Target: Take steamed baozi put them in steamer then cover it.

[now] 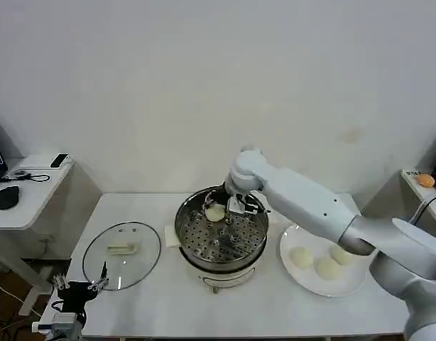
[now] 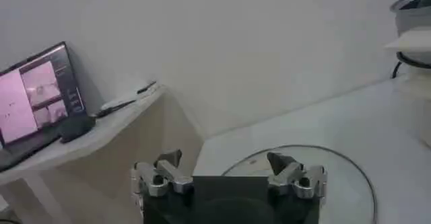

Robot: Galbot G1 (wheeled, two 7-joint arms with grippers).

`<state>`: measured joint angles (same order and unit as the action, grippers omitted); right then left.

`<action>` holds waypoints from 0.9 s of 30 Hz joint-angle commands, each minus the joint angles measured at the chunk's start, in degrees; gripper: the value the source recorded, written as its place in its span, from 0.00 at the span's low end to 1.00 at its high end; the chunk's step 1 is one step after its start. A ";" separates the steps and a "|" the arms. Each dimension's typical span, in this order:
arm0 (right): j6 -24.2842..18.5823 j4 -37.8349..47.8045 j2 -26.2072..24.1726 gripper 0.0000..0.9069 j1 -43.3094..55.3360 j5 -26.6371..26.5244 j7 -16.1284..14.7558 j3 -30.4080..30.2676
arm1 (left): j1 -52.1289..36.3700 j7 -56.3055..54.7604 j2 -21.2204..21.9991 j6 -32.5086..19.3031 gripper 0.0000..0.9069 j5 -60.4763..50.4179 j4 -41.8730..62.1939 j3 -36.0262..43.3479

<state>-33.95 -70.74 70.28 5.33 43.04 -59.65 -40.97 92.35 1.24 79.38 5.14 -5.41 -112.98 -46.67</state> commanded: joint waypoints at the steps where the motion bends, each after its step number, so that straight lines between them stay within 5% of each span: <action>1: -0.05 0.42 0.15 1.00 -0.15 -0.79 -0.04 -0.07 | 0.04 0.00 -0.02 -0.02 1.00 0.00 -0.04 0.00; 13: 0.73 -1.81 -1.17 1.00 1.29 -2.20 -0.26 0.72 | 0.30 0.02 -0.04 -0.09 1.00 0.14 0.00 -0.11; 22: 9.93 -11.25 -10.65 1.00 7.02 -16.44 -4.12 1.79 | -0.12 0.18 0.07 -0.02 1.00 0.25 -0.13 0.11; 27: 18.12 -13.01 -16.90 1.00 10.58 -31.56 -3.12 1.95 | -0.53 0.43 0.51 0.33 1.00 0.89 -0.70 -0.07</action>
<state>-22.58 -79.97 59.08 12.94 23.45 -62.11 -39.38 91.87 1.67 79.92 5.51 -4.51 -113.69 -46.69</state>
